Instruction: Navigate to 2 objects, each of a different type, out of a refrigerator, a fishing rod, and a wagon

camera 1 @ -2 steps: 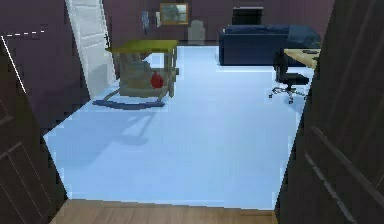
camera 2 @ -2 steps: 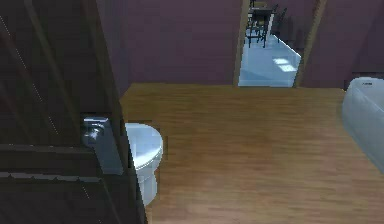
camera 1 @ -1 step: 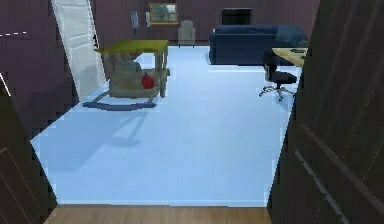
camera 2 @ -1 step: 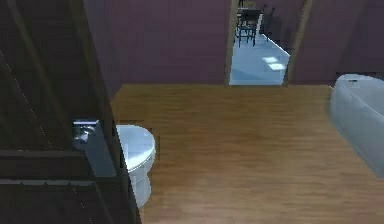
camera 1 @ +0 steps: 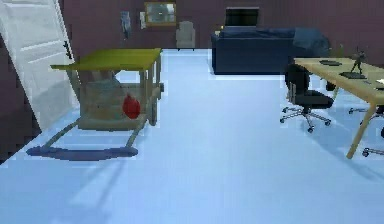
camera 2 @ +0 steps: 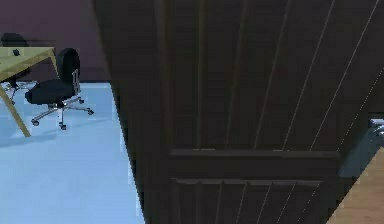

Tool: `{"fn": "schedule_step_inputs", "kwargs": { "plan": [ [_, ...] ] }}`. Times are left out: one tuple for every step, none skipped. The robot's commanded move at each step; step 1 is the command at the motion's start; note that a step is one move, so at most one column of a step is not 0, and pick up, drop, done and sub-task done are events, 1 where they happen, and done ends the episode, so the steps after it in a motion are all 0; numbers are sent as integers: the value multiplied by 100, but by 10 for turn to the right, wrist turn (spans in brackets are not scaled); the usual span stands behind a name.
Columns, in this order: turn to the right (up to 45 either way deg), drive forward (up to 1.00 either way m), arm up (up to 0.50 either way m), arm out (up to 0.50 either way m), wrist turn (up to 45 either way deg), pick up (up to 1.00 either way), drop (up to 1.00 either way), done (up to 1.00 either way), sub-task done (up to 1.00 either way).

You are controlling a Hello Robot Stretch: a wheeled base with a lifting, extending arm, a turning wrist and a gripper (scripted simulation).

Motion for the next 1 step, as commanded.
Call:
{"fn": "schedule_step_inputs", "kwargs": {
  "plan": [
    [0,50,0,0,0,0,0,0,0]
  ]
}}
